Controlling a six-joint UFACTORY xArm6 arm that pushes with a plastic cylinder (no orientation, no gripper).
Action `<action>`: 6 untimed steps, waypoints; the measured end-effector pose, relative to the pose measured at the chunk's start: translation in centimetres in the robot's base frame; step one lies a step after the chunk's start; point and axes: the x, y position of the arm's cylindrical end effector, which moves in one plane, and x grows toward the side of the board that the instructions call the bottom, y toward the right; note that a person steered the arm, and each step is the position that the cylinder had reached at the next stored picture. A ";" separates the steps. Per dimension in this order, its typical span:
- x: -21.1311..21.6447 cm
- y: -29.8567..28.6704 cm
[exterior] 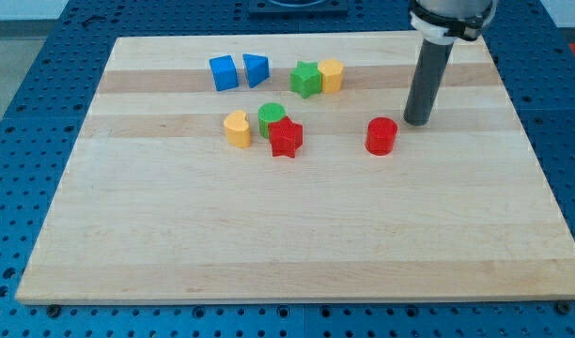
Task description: Slide the red star bit down and left
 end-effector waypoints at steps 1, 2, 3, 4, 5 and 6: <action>0.0 -3.7; 0.0 -8.7; 0.0 -13.0; 1.2 -16.5; 3.7 -20.3; 4.9 -22.4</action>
